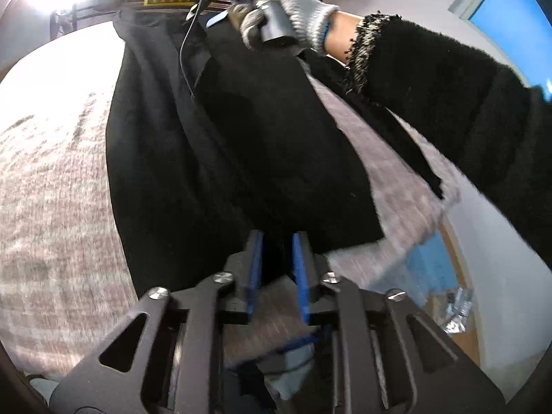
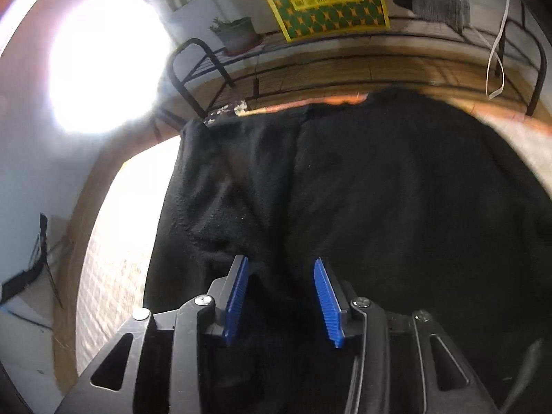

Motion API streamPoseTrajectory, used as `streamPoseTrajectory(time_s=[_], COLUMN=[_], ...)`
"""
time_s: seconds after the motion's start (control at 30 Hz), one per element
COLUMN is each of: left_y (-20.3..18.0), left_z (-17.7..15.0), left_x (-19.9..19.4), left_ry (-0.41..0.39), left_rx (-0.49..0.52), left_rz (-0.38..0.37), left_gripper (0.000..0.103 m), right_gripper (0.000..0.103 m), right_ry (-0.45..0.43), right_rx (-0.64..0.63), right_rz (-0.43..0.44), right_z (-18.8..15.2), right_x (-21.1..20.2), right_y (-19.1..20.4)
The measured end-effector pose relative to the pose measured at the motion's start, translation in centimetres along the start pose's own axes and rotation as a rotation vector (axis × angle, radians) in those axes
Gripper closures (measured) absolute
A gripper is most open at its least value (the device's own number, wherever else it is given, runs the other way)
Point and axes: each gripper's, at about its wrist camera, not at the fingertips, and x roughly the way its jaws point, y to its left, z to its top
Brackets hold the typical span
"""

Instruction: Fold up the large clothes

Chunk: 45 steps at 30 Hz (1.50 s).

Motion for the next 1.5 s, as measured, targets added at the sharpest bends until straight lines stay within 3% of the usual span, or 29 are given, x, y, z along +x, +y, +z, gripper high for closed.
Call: streamPoseTrajectory(time_s=[0.1,0.17,0.27,0.4,0.5,0.6,0.67,0.7,0.73,0.8,0.87,0.9,0.93,1.0,1.1,1.27,1.33,1.37,1.5], left_y=[0.8,1.6,4.9,9.7,10.7,11.1,11.2,11.1,11.0,10.1,9.3,8.8,8.3,7.9,8.4,9.6,9.6,9.6,9.8], left_z=[-1.0,-1.1,-1.2,-1.4,-1.5,-1.5,-1.3,-1.2,-1.0,-0.9,-0.7,-0.8,-1.2,-1.8,-2.6,-4.5,-4.4,-4.4,-4.2], left_x=[-2.1,-4.0,-5.7,-4.5,-2.7,-0.9,-0.4,-0.1,0.1,-0.2,-0.8,-1.5,-2.3,-4.1,-4.8,-2.9,-2.5,-2.4,-3.3], left_ry=[-0.029,-0.082,-0.155,-0.131,-0.086,-0.046,-0.065,-0.065,-0.059,-0.069,-0.086,-0.101,-0.116,-0.148,-0.165,-0.084,-0.074,-0.071,-0.101], left_rx=[-0.008,-0.041,-0.171,-0.399,-0.447,-0.481,-0.497,-0.501,-0.497,-0.49,-0.468,-0.459,-0.45,-0.428,-0.446,-0.497,-0.489,-0.49,-0.515], left_rz=[-0.03,-0.03,0.036,0.039,0.038,-0.019,-0.062,-0.074,-0.088,-0.088,-0.08,-0.075,-0.07,-0.035,0.016,0.06,0.072,0.082,0.151], left_gripper=[0.082,0.082,0.074,0.073,0.073,0.073,0.073,0.078,0.093,0.093,0.095,0.095,0.097,0.099,0.1,0.1,0.1,0.1,0.1], right_gripper=[0.06,0.06,0.06,0.06,0.06,0.06,0.06,0.06,0.06,0.06,0.073,0.092,0.102,0.103,0.103,0.103,0.102,0.1,0.073], right_ry=[-0.032,-0.044,-0.018,0.038,0.064,0.076,0.077,0.074,0.069,0.062,0.056,0.057,0.066,0.052,0.004,0.039,0.014,0.012,-0.018], right_rx=[-0.019,-0.018,-0.048,-0.096,-0.068,-0.036,-0.018,-0.006,0.003,0.011,0.011,0.007,-0.003,-0.044,-0.113,-0.057,-0.063,-0.048,-0.028], right_rz=[0.004,0.078,0.16,0.155,0.152,0.15,0.152,0.161,0.171,0.181,0.19,0.206,0.234,0.208,0.154,0.03,0.024,0.031,0.122], right_z=[-0.6,-1.2,-2.5,-3.5,-3.6,-3.7,-3.7,-3.8,-3.8,-3.8,-3.8,-3.6,-3.7,-3.2,-3.0,-2.7,-3.0,-3.0,-3.5], right_x=[-3.1,-5.0,-5.6,-2.8,-0.4,1.0,1.6,1.6,1.7,2.0,2.2,2.4,2.5,2.4,1.3,2.9,2.3,1.8,-2.5], right_y=[-0.5,-0.6,0.7,3.4,3.7,3.5,3.2,3.0,2.9,2.8,3.0,3.2,3.6,4.8,5.9,3.8,4.2,4.3,4.7])
